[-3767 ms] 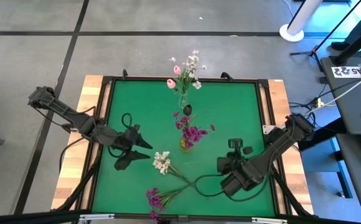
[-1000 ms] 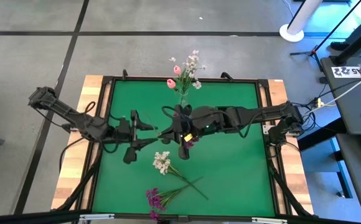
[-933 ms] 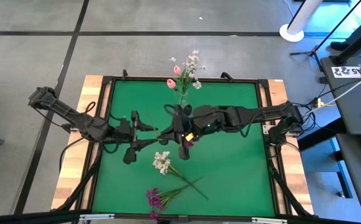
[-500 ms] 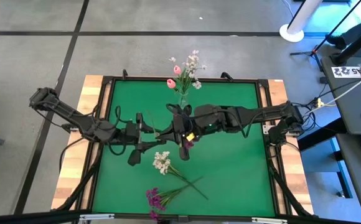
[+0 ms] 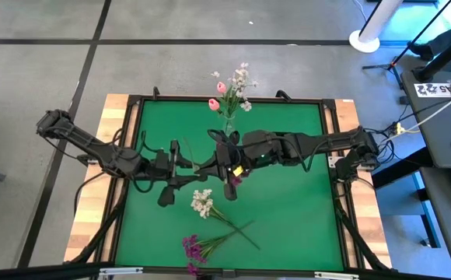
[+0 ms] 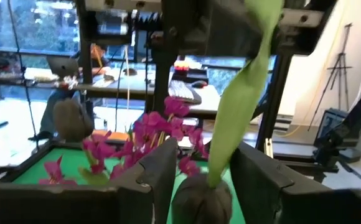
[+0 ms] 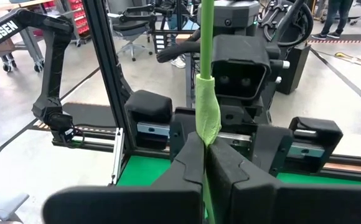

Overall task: Sort flowers into vase by color
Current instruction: Put the black flower into the yellow transparent vase

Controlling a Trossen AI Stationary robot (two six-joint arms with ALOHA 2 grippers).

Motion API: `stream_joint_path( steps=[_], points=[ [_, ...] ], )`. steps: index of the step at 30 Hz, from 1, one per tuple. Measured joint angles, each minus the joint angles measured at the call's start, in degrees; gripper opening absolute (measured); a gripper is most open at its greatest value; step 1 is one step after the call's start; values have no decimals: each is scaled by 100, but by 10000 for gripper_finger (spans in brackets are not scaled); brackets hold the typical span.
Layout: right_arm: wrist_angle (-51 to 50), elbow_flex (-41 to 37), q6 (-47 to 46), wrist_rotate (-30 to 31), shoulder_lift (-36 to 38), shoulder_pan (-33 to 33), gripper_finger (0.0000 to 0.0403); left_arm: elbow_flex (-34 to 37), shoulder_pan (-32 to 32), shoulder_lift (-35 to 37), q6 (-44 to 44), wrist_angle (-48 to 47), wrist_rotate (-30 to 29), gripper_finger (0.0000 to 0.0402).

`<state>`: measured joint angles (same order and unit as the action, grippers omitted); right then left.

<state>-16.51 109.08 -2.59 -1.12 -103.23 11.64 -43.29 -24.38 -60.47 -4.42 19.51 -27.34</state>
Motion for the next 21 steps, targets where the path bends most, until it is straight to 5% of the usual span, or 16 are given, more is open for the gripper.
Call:
stream_joint_path(
  steps=[14, 21],
  points=[
    [-61, 0, -3, -47, 8, -9, 3, 0, -7, 2, 58, 48, 33, 12],
    [-279, 0, -5, -66, 23, -9, 26, 0, -42, 2, -61, -182, -1, 3]
  ],
)
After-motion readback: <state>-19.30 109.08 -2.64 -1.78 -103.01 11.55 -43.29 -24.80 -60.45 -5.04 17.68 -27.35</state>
